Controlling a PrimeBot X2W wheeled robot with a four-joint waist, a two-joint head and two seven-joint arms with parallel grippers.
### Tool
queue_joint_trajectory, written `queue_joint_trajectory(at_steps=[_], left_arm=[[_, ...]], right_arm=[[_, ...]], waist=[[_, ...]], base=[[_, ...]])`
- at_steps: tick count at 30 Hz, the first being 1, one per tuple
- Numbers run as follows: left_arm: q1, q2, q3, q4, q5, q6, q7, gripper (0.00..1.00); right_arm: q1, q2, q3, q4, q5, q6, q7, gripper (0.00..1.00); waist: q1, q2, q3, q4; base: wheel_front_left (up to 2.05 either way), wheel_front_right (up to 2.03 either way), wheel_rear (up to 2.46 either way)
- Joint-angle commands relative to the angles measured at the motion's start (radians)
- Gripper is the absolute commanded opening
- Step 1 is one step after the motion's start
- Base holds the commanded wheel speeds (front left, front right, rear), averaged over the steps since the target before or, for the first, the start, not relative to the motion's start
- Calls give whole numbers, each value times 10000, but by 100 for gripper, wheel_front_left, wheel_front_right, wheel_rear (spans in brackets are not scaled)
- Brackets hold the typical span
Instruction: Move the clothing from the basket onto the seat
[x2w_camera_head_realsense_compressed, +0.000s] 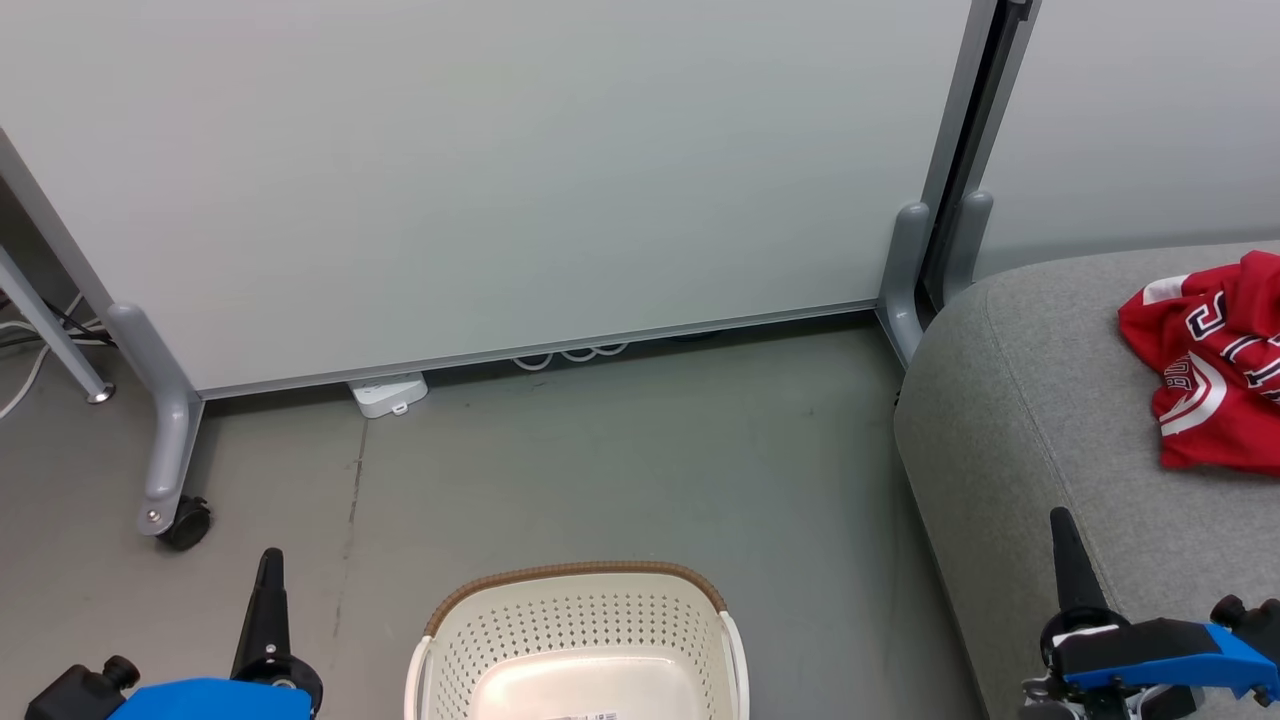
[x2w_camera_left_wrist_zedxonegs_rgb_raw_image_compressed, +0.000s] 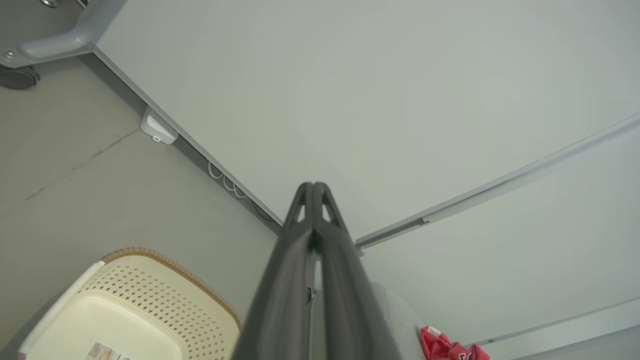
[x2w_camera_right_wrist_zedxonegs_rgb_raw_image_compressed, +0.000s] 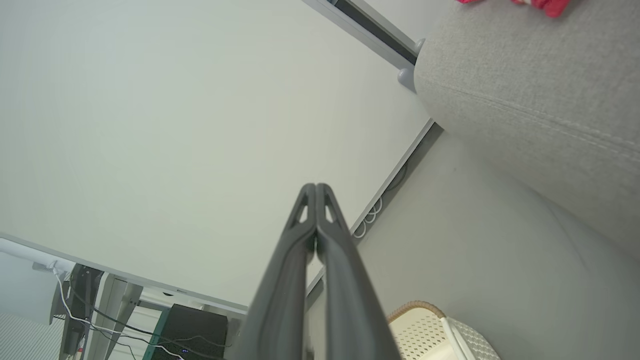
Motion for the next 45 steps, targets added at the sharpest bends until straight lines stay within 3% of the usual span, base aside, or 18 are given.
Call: queue_joint_trajectory(at_steps=[1, 45], left_arm=[[-278, 67, 85, -129, -280, -77, 77, 0], [-519, 91, 423, -105, -4178, -180, 1083, 0]], right_arm=[[-247, 10, -37, -146, 311, -2, 92, 0], [-413, 75, -239, -306, 4421, -4, 1131, 0]], waist=[[-1, -1, 6, 2], [-1, -1, 172, 47]], base=[[0, 0, 0], [0, 0, 0]])
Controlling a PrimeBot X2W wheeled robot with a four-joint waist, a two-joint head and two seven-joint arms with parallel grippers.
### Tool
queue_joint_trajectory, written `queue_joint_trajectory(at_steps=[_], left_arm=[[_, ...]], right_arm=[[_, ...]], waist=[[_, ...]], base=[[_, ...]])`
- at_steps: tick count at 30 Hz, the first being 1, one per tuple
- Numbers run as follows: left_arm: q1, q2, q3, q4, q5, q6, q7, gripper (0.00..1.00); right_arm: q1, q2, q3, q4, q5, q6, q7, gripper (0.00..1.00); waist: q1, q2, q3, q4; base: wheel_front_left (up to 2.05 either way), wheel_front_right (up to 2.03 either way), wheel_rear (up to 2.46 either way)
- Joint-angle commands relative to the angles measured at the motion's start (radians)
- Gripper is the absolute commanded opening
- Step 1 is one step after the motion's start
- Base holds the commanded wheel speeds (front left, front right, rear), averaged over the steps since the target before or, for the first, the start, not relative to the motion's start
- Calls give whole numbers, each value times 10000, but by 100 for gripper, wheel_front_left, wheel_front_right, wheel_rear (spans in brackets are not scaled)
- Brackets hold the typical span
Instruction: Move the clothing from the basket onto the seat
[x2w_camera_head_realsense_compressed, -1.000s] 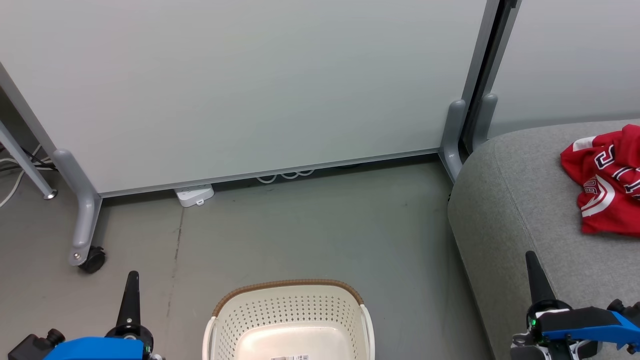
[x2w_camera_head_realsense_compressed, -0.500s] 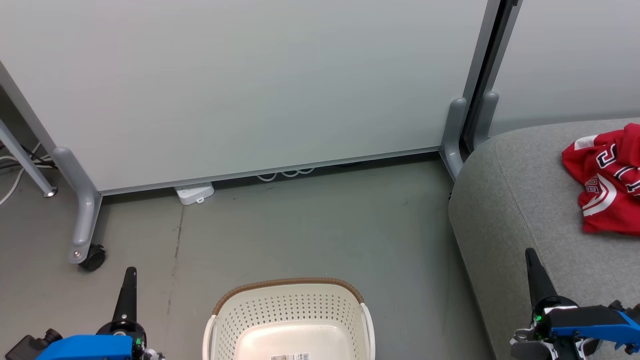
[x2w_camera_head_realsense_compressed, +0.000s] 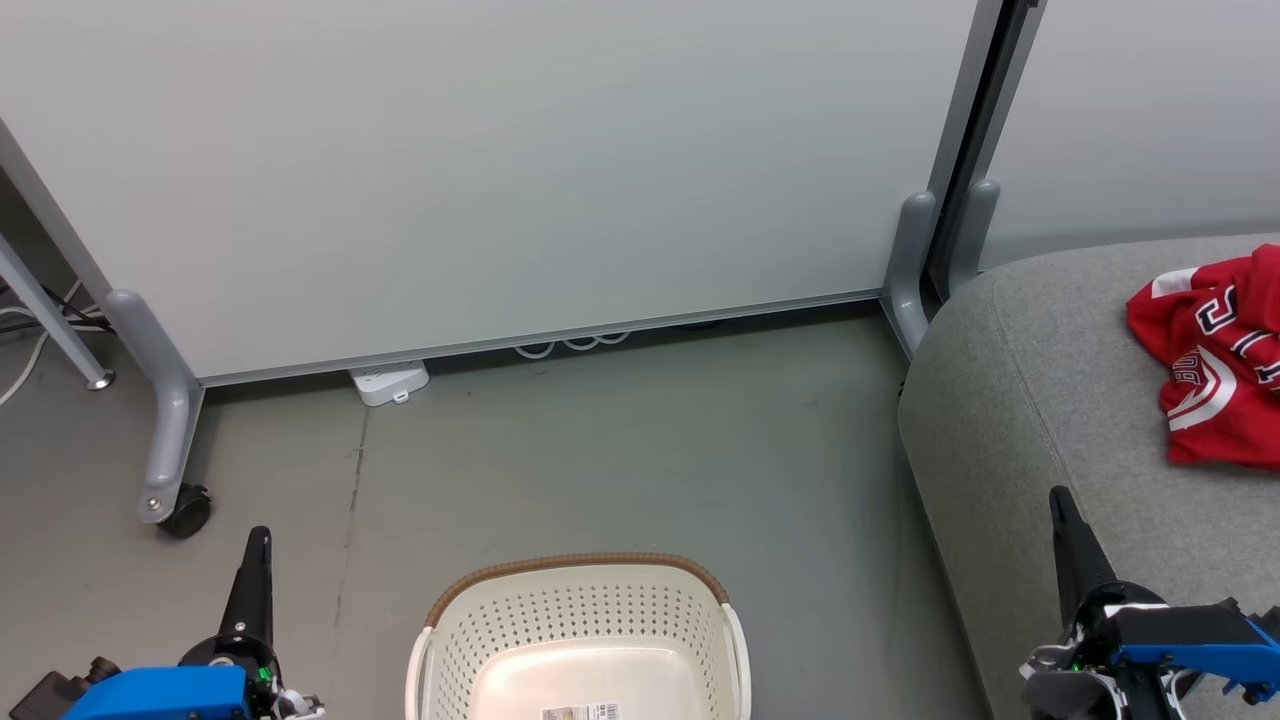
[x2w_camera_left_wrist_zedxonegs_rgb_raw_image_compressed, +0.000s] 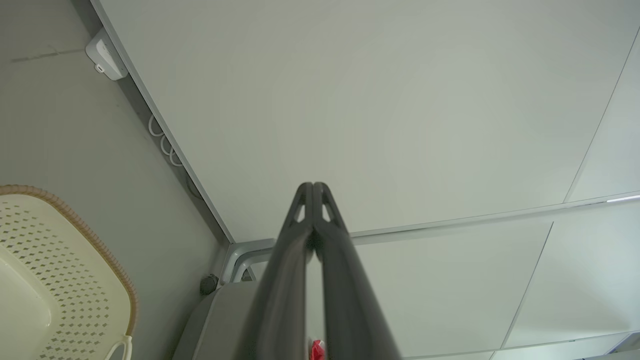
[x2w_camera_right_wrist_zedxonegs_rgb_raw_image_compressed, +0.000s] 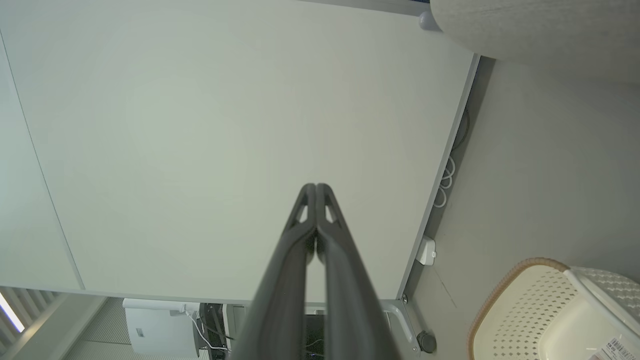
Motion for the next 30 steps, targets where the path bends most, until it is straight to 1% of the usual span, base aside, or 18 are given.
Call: queue_joint_trajectory(at_steps=[1, 21, 30], left_arm=[[-194, 71, 79, -62, -168, -35, 51, 0], [-260, 75, 189, -47, -1554, -87, 415, 0], [-263, 74, 186, -46, -1571, -90, 432, 0]], right_arm=[[-156, 27, -24, -71, 189, -2, 61, 0], [-201, 53, -96, -128, 1663, -3, 430, 0], [-201, 52, -93, -125, 1664, -3, 428, 0]], waist=[[0, 0, 4, 1], [0, 0, 81, 22], [0, 0, 84, 23]], base=[[0, 0, 0], [0, 0, 0], [0, 0, 0]])
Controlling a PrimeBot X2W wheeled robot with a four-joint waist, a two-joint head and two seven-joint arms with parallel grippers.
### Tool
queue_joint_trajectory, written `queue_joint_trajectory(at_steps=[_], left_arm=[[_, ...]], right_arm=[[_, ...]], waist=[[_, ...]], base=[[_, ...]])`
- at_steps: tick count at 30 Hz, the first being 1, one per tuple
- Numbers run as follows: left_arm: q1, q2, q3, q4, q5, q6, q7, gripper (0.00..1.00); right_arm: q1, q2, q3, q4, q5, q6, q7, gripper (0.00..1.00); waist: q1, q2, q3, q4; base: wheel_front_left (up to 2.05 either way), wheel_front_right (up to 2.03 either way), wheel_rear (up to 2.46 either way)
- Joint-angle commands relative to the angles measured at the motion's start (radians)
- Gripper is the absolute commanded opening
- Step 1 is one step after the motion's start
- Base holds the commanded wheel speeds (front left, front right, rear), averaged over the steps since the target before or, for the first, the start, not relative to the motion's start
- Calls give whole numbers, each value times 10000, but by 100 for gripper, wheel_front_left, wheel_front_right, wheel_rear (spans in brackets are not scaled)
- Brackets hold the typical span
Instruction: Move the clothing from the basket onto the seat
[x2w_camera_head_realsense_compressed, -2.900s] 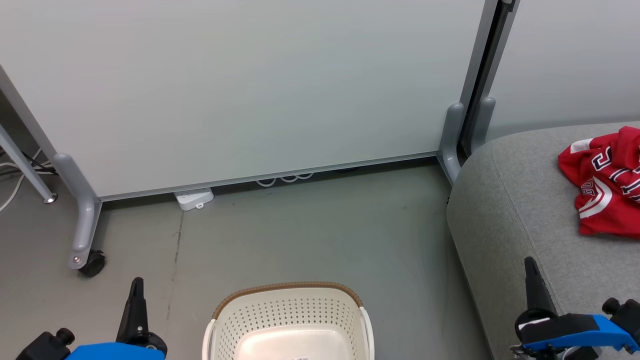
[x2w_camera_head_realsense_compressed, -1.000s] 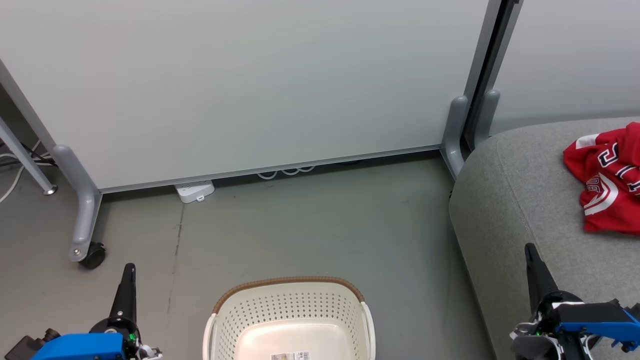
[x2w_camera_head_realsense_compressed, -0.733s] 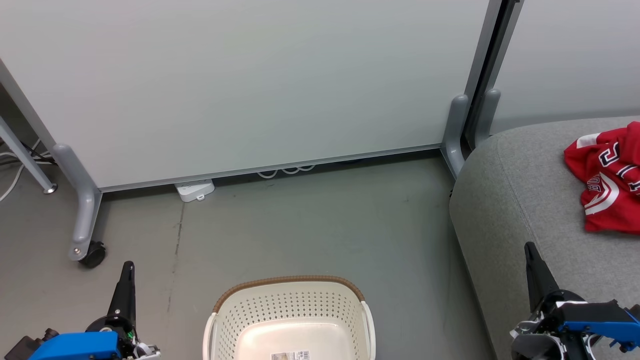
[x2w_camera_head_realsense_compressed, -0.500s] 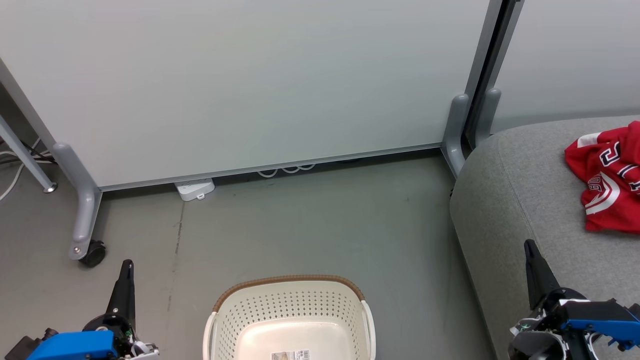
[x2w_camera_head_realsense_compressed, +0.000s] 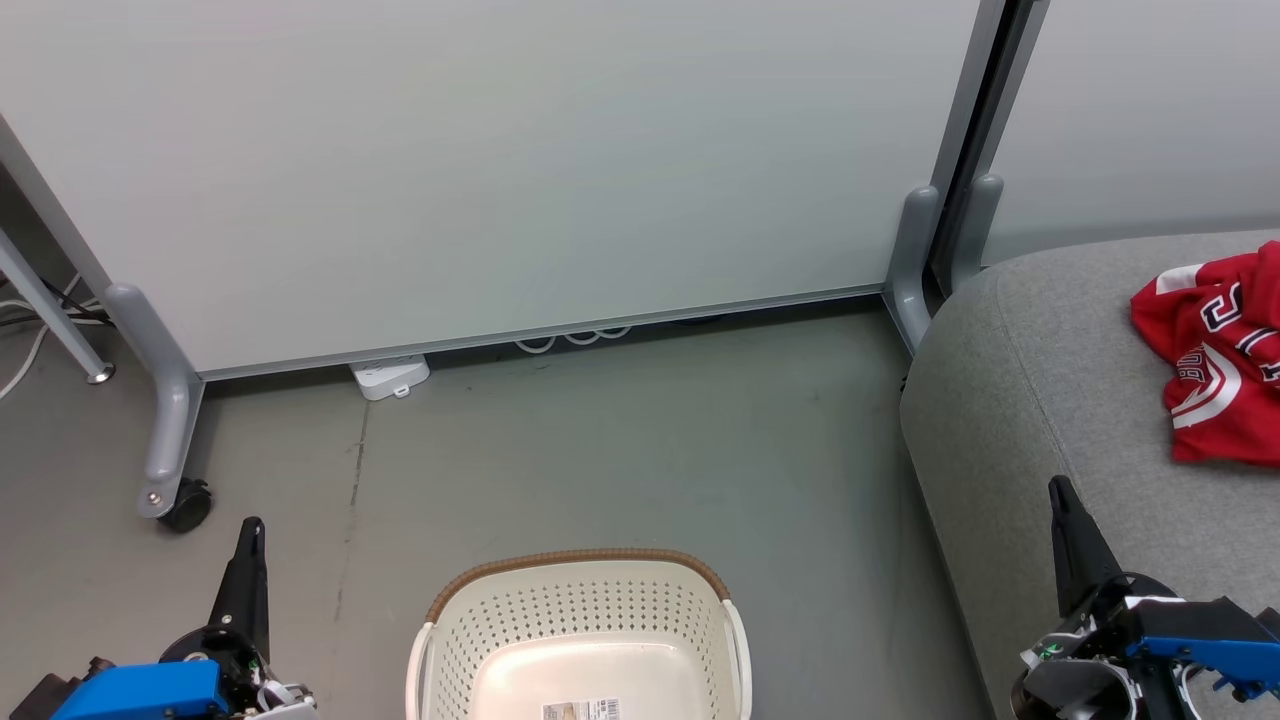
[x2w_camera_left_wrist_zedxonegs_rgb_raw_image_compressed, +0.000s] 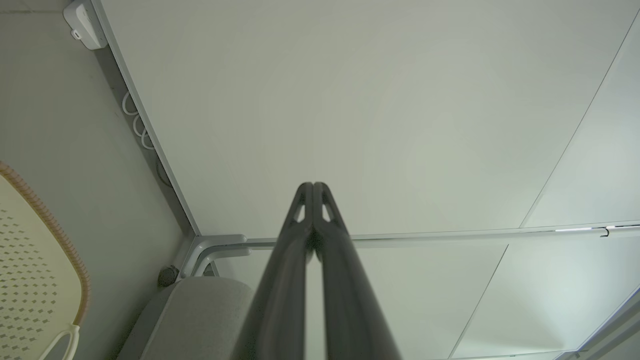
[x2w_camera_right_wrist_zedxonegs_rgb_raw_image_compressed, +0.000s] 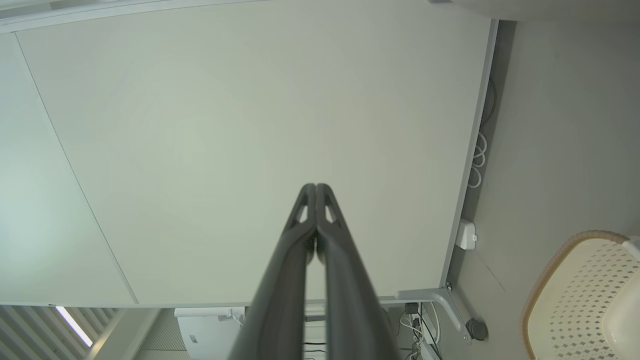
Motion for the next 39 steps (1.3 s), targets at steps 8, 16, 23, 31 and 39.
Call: queue_joint_trajectory(at_steps=[8, 16, 23, 31, 39], left_arm=[[-126, 59, 34, -28, -24, -65, 42, 0], [-126, 59, 33, -29, -26, -65, 41, 0], [-125, 59, 33, -29, -25, -65, 41, 0], [-125, 59, 32, -28, -25, -65, 40, 0], [-124, 59, 32, -29, -26, -65, 40, 0]], right_arm=[[-98, 33, -12, -40, 31, -3, 29, 0], [-98, 31, -11, -41, 31, -3, 28, 0], [-97, 31, -11, -41, 32, -3, 28, 0], [-97, 31, -10, -39, 32, -3, 27, 0], [-97, 31, -10, -39, 32, -3, 27, 0]], waist=[[0, 0, 0, 0], [0, 0, 0, 0], [0, 0, 0, 0], [0, 0, 0, 0], [0, 0, 0, 0]], base=[[0, 0, 0], [0, 0, 0], [0, 0, 0], [0, 0, 0], [0, 0, 0]])
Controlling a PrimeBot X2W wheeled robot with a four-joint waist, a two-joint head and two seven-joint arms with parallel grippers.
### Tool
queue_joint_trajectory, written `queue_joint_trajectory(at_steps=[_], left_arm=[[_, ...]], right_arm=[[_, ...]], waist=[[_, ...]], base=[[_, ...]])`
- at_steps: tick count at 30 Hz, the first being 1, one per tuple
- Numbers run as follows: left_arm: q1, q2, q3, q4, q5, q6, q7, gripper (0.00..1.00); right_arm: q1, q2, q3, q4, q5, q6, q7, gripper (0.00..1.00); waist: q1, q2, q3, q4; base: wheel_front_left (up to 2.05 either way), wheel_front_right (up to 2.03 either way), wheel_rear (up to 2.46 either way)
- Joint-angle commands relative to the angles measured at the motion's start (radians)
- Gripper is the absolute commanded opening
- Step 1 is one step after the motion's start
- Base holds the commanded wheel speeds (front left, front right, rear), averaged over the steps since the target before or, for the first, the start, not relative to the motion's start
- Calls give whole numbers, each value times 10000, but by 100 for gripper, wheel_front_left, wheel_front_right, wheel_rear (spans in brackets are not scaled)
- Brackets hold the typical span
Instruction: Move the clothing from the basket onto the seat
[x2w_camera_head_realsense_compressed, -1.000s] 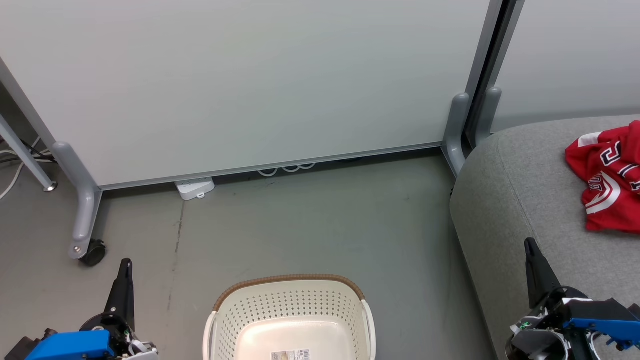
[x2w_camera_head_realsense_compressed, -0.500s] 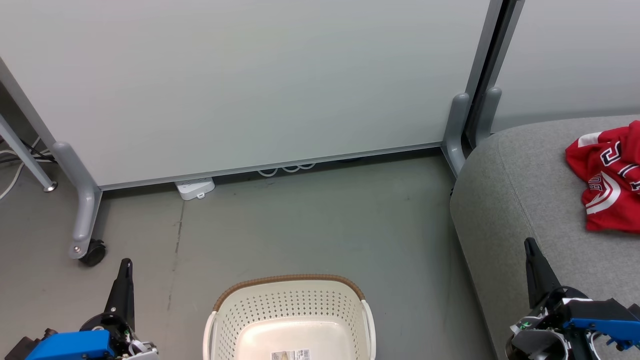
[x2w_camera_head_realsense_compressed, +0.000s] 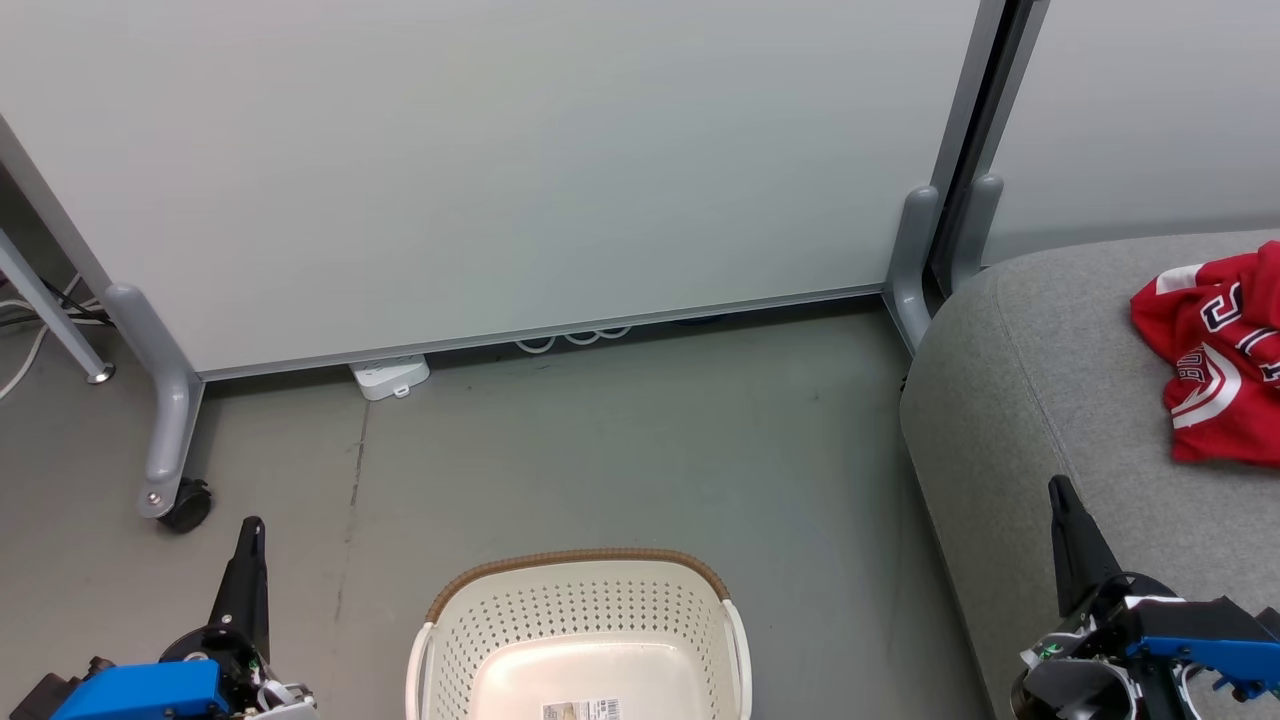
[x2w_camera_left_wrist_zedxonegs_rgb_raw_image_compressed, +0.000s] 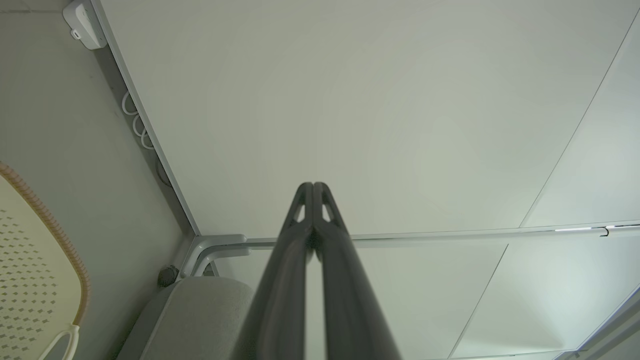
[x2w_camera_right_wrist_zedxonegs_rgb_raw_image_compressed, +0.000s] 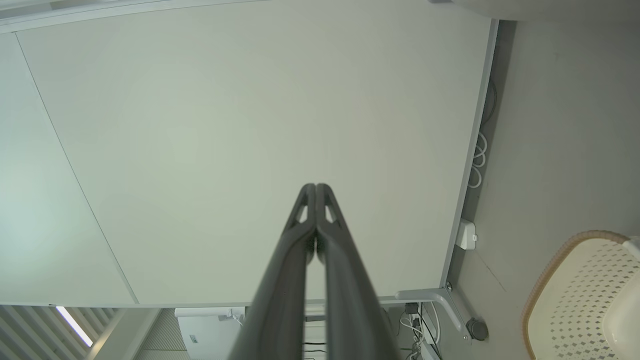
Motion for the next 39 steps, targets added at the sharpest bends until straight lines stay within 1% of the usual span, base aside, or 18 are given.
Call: queue_joint_trajectory(at_steps=[1, 39], left_arm=[[-120, 59, 30, -25, -28, -65, 32, 0], [-119, 59, 28, -26, -29, -66, 30, 0]], right_arm=[[-95, 29, -10, -37, 32, -3, 27, 0], [-95, 30, -7, -38, 34, -3, 25, 0]], waist=[[0, 0, 0, 0], [0, 0, 0, 0]], base=[[0, 0, 0], [0, 0, 0]])
